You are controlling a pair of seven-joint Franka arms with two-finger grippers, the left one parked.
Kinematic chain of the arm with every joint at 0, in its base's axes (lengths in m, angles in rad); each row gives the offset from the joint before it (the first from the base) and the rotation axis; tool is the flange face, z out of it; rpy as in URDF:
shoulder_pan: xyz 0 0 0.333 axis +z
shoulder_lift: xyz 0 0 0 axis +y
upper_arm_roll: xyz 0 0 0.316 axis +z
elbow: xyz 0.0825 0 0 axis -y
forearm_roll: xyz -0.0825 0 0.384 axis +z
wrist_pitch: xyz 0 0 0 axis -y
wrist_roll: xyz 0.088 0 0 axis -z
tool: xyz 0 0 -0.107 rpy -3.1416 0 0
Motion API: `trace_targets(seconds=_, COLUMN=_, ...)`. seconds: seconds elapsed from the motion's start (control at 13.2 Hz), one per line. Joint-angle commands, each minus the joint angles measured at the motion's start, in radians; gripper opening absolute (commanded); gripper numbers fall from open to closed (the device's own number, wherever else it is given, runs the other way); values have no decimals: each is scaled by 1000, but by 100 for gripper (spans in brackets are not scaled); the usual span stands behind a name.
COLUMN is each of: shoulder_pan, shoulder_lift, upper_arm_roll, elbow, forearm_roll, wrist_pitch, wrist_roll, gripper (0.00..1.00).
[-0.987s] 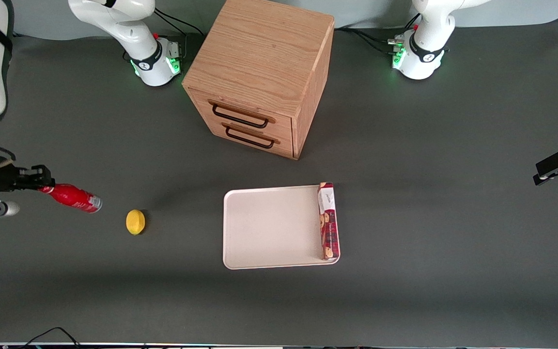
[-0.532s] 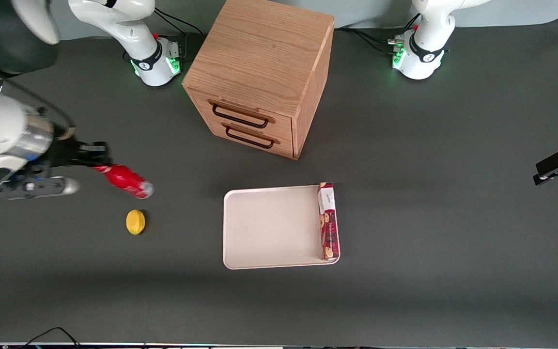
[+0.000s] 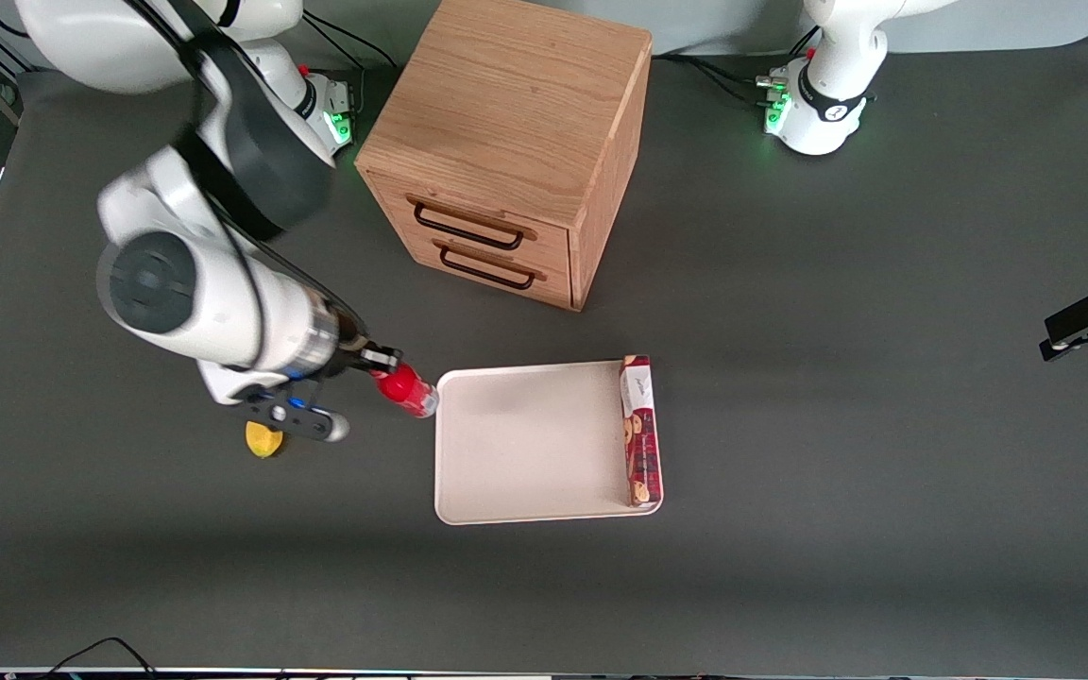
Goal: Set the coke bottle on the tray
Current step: 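Lift the bottle and carry it toward the white tray, then set the bottle upright on the tray and open the right gripper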
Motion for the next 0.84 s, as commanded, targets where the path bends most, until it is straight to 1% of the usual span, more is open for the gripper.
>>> trace_targets(seconds=0.0, shoulder_pan=8, shoulder_lift=91, upper_arm_roll=50, elbow=2, forearm_roll=-90, wrist_pitch=74, wrist_roll=128, gripper=0)
trace_targets(seconds=0.15, shoulder_pan=11, shoulder_lift=110, upper_arm_roll=51, elbow=-56, forearm_roll=-106, wrist_pitch=161, wrist_roll=157, gripper=0)
trace_targets(seconds=0.3, shoulder_pan=11, shoulder_lift=112, upper_arm_roll=51, elbow=-91, forearm_roll=-106, wrist_pitch=201, wrist_roll=172, gripper=0)
trace_targets(seconds=0.38, shoulder_pan=11, shoulder_lift=119, upper_arm_roll=51, elbow=-93, forearm_roll=-109, wrist_pitch=209, wrist_roll=175, gripper=3)
trace_targets(seconds=0.46, shoulder_pan=12, shoulder_lift=127, upper_arm_roll=51, elbow=-93, forearm_roll=-124, wrist_pitch=209, wrist_roll=175, gripper=18)
trace_targets(seconds=0.53, shoulder_pan=11, shoulder_lift=128, upper_arm_roll=51, elbow=-95, forearm_roll=-132, wrist_pitch=209, wrist_roll=174, gripper=45)
trace_targets(seconds=0.61, shoulder_pan=11, shoulder_lift=128, upper_arm_roll=51, elbow=-93, forearm_roll=-132, wrist_pitch=209, wrist_roll=171, gripper=67)
trace_targets(seconds=0.68, shoulder_pan=9, shoulder_lift=127, upper_arm_roll=51, elbow=-92, forearm_roll=-132, wrist_pitch=209, wrist_roll=165, gripper=72)
trace_targets(seconds=0.76, shoulder_pan=8, shoulder_lift=125, upper_arm_roll=51, elbow=-84, forearm_roll=-133, wrist_pitch=209, wrist_roll=162, gripper=74)
